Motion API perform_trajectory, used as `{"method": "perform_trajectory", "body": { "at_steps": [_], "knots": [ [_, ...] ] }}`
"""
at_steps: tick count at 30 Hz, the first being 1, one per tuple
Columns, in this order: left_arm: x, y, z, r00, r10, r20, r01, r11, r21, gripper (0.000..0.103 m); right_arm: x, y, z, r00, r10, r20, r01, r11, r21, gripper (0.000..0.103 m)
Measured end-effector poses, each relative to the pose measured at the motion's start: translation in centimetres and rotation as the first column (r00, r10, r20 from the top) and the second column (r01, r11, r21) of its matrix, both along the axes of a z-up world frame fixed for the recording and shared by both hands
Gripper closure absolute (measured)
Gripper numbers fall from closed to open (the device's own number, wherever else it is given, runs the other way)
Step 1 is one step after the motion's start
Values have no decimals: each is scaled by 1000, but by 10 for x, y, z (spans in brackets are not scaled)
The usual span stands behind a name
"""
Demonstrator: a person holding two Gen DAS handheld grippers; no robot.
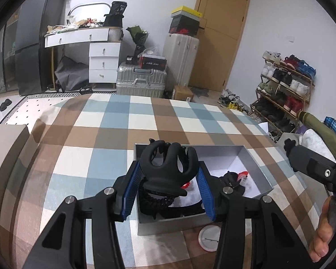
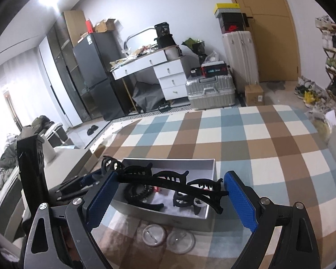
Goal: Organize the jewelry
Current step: 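Carry the banana clip and claw clip over the grey box with both tools, then lower both clips into the box and open the right tool while the left tool opens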
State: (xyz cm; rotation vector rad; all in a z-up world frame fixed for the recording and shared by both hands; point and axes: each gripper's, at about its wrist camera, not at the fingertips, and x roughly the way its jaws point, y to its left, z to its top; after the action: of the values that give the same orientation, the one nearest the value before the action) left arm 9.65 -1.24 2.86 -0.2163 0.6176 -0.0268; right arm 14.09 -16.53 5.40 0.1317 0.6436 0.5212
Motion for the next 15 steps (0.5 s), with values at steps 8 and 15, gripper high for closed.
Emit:
{"method": "perform_trajectory", "body": {
  "at_steps": [8, 15],
  "knots": [
    [-1, -3, -1, 1000, 22, 8, -22, 999, 27, 59, 23, 16, -20, 998, 12, -66, -11, 1000, 15, 7],
    [0, -5, -5, 1000, 25, 7, -26, 998, 59, 59, 35, 33, -34, 995, 11, -100, -11, 1000, 3, 7]
  ]
}}
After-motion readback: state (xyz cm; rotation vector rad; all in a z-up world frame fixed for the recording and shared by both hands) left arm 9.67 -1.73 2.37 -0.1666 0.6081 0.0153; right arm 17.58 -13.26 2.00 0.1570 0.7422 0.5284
